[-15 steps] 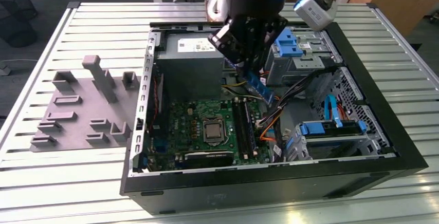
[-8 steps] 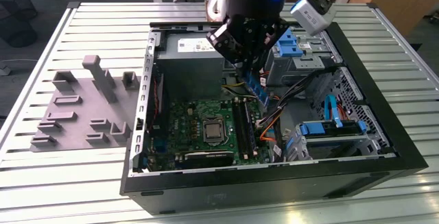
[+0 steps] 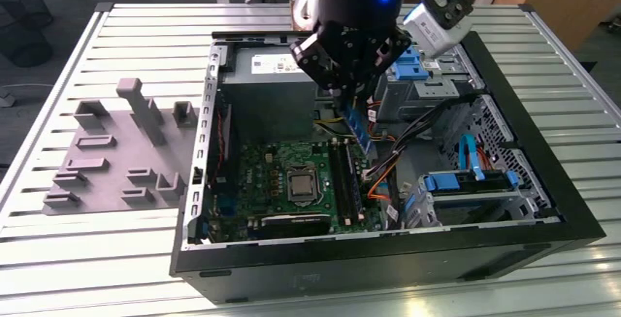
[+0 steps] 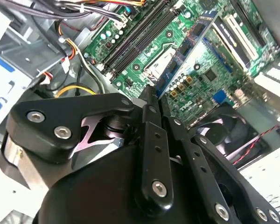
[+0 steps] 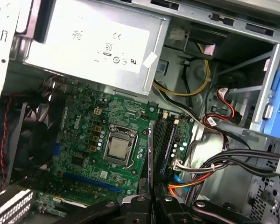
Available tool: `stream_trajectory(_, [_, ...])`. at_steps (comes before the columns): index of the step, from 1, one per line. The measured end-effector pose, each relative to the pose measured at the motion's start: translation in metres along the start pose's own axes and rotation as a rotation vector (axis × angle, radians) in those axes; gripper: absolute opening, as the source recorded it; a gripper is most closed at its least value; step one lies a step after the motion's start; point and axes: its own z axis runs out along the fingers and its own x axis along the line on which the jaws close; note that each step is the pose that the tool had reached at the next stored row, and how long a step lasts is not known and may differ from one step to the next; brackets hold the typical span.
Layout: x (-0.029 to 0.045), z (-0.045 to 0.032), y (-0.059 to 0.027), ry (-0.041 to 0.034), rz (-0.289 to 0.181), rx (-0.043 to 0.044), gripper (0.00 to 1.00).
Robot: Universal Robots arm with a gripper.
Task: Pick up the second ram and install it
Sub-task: 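Insert the second ram into the second slot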
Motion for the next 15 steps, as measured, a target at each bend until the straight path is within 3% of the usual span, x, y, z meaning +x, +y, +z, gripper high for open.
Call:
stream_trajectory(8, [-0.0001, 0.0027, 0.0002, 0.0035, 0.115, 0.0021, 0.14])
stream_trajectory(15, [-0.0009, 0.0054, 0.0002, 0.0026, 0.185, 0.0081, 0.14])
